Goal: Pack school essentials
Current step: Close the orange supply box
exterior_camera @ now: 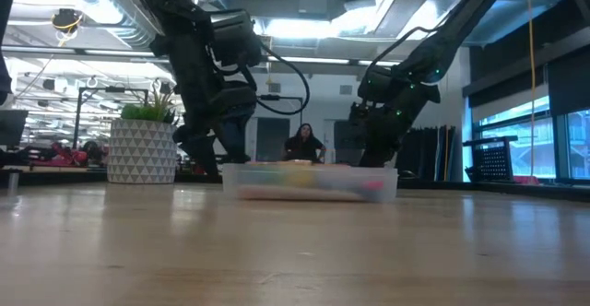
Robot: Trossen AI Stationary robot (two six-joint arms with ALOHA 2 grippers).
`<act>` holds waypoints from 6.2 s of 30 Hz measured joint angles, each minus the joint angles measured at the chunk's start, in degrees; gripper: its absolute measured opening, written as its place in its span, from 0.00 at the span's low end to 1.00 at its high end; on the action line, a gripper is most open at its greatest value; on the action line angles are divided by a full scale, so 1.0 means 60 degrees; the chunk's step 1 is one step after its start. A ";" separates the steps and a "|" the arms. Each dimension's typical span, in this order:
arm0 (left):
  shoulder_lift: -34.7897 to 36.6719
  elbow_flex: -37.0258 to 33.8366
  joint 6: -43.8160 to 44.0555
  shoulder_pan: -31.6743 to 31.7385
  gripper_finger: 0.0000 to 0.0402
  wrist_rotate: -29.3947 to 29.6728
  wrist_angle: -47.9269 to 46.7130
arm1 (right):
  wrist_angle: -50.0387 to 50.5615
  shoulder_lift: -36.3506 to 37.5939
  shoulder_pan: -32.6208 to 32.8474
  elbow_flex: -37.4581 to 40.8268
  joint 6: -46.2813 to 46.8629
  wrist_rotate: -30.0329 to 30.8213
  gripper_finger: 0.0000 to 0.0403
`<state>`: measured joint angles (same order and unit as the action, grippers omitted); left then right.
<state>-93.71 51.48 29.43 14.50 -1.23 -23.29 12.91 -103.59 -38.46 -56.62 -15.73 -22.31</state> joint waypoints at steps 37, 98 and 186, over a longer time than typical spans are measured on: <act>0.0779 -0.0180 0.0141 0.2361 1.00 0.3204 -0.1852 | -0.0398 0.0007 0.0000 -0.0004 0.0543 0.0780 0.02; -0.0797 -0.0197 -0.3312 0.1996 1.00 0.2203 0.1159 | -0.1758 -0.0991 -0.0011 -0.0142 0.1596 0.0157 0.02; 0.1796 0.0413 -0.4227 -0.2690 1.00 0.2549 0.1827 | 0.2760 0.4069 0.1139 -0.0153 -0.1169 -0.0327 0.02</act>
<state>-82.94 53.96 4.07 -1.64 14.06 -12.33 29.47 -79.18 -31.62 -57.54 -22.74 -24.27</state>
